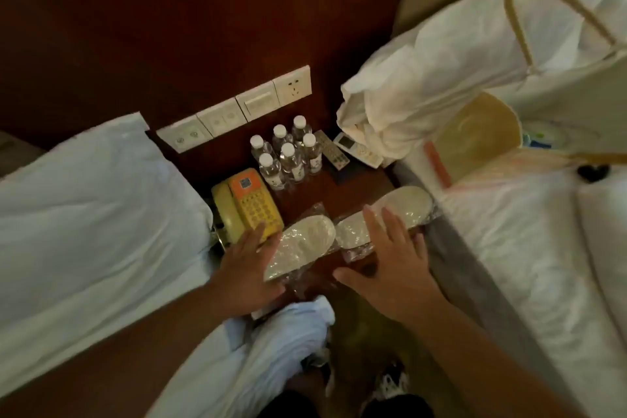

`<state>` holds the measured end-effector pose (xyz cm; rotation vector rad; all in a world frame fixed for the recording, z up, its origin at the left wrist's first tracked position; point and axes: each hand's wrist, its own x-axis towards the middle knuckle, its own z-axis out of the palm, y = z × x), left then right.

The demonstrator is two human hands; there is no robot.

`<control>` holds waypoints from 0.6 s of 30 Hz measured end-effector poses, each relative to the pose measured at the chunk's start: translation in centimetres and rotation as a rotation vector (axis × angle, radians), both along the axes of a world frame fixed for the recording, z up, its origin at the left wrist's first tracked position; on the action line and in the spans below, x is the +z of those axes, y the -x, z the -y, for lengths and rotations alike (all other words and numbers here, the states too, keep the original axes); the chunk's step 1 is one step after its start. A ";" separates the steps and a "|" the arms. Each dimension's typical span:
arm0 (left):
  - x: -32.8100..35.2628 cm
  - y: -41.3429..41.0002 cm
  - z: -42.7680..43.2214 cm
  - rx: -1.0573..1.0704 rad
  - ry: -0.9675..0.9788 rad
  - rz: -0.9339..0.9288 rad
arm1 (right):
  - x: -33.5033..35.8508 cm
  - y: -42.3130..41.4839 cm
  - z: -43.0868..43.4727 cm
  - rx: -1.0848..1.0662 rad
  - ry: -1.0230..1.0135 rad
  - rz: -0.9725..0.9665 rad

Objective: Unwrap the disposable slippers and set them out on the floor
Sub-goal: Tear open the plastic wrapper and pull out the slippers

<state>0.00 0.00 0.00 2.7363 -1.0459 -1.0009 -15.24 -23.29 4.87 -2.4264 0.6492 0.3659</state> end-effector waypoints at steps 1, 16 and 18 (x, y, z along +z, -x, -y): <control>-0.3 0.0 0.3 -0.021 -0.001 0.002 | -0.3 0.8 0.1 -0.017 -0.002 -0.022; -14.5 1.2 -1.1 0.108 0.023 0.118 | -14.0 5.2 -1.2 -0.081 -0.025 0.118; -16.1 1.0 -1.5 0.135 0.026 0.143 | -15.9 5.5 -2.1 -0.092 -0.033 0.138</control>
